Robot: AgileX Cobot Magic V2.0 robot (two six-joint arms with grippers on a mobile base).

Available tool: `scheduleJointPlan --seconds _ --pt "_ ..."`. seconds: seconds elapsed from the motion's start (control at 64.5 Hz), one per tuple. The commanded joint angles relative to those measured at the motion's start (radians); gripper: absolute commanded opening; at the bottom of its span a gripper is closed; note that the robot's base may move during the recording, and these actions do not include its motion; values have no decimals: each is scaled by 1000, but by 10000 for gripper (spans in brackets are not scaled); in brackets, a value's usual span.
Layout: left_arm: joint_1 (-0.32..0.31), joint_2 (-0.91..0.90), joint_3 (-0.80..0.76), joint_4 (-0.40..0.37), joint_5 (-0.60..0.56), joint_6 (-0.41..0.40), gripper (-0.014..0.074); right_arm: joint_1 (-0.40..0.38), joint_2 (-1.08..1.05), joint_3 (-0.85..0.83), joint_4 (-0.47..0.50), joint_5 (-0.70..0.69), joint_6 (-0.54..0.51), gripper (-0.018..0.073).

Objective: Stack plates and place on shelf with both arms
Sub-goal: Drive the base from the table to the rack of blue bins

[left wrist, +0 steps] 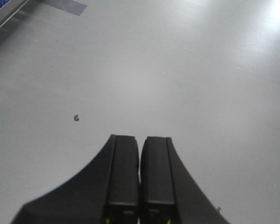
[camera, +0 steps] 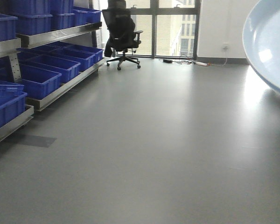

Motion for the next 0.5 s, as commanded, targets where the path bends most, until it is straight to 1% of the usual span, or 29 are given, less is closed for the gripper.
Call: scheduleJointPlan --seconds 0.0,0.481 --pt "-4 5 -29 -9 -72 -7 87 -6 4 -32 -8 -99 -2 28" --pt "-4 5 -29 -9 -72 -7 87 -6 4 -32 -8 -99 -2 28"
